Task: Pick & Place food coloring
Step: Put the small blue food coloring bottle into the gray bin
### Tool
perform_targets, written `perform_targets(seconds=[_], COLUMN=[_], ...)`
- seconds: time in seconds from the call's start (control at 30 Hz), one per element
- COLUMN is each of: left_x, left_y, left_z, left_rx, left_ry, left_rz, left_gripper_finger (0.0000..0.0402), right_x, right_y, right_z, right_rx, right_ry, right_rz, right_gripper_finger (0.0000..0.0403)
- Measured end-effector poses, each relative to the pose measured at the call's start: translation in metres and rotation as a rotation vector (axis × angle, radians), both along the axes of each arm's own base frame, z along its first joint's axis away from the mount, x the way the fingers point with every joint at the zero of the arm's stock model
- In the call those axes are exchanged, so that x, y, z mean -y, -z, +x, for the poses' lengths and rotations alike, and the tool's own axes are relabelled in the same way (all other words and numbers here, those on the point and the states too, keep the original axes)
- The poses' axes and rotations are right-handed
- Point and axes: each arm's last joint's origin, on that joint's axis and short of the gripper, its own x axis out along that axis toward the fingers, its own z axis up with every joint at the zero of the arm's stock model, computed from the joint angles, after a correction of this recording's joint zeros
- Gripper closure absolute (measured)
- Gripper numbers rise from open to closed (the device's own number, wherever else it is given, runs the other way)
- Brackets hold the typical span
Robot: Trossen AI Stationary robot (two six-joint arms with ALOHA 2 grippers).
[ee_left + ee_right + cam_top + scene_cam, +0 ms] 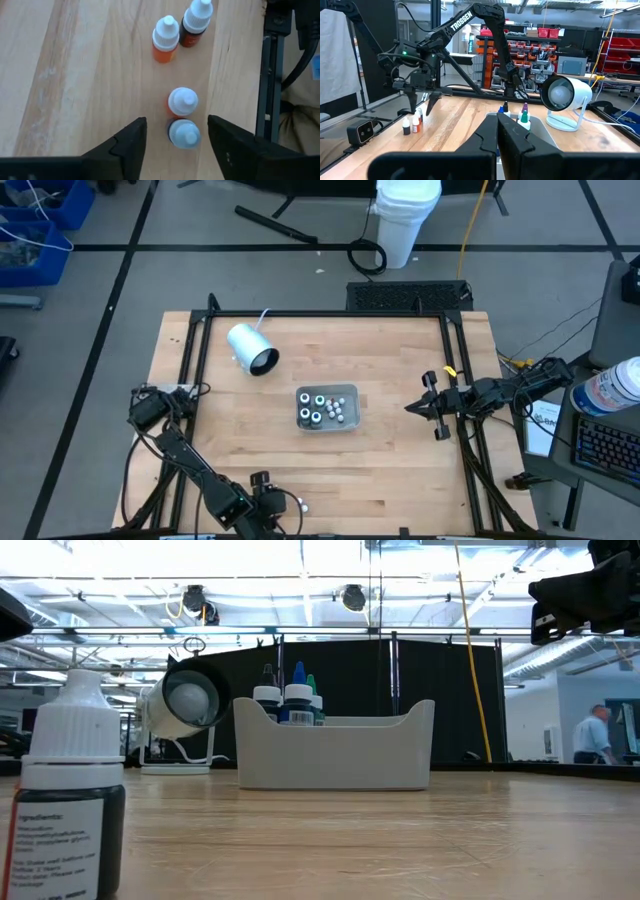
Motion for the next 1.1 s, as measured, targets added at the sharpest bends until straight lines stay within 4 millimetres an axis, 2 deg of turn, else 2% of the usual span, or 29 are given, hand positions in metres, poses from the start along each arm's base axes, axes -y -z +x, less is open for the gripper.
perform_targets(seconds=[0.63,0.8,1.1], left_x=[0.0016,0.0017,0.0023], left_y=[0.0003,0.0004,0.0001], left_z=[-0.001,-0.0013,-0.0008], left_rx=[-0.043,-0.05,-0.047], left_ry=[0.03,0.033,0.018], left_rz=[-0.038,-0.042,-0.058], left_gripper_finger=[0.0328,0.034,0.034], right_x=[0.0,0.0,0.0], right_y=[0.0,0.0,0.0], right_z=[0.0,0.0,0.0], right_rx=[0.0,0.0,0.0], right_ry=[0.0,0.0,0.0], right_rz=[0.0,0.0,0.0], right_gripper_finger=[0.0403,0.0403,0.0403])
